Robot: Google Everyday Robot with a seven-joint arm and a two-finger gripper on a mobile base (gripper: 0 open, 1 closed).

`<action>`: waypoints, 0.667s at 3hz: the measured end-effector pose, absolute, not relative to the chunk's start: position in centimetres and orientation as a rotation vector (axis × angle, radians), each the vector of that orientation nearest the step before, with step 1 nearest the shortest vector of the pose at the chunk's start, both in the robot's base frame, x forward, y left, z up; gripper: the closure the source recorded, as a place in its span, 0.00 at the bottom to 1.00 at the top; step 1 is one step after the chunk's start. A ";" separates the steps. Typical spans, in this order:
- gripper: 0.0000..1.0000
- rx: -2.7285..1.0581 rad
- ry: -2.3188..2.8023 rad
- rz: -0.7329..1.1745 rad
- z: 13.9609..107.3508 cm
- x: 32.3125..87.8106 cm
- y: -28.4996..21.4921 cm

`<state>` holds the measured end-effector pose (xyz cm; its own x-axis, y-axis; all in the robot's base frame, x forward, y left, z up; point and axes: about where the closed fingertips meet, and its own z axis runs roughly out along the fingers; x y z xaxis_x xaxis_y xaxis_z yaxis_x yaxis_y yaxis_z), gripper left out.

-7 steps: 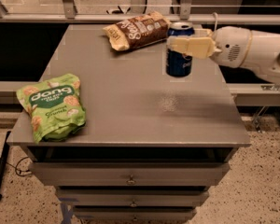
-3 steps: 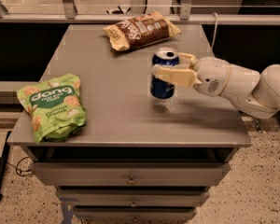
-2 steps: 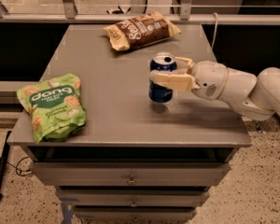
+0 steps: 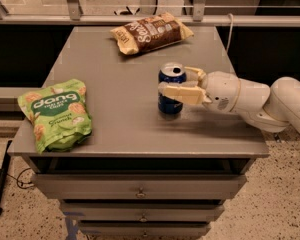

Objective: Place pepsi can upright

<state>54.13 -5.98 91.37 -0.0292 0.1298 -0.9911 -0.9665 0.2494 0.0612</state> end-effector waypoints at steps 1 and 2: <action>0.12 -0.932 1.255 1.103 91.0 54.1 -6.2; 0.00 -0.951 1.258 1.097 90.6 54.0 -6.6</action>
Offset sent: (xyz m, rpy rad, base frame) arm -0.0017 -0.0173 -0.0147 -0.0483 -0.0223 0.0171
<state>53.96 -6.60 90.58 -0.0138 0.1005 -0.9948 -0.9718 0.2330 0.0371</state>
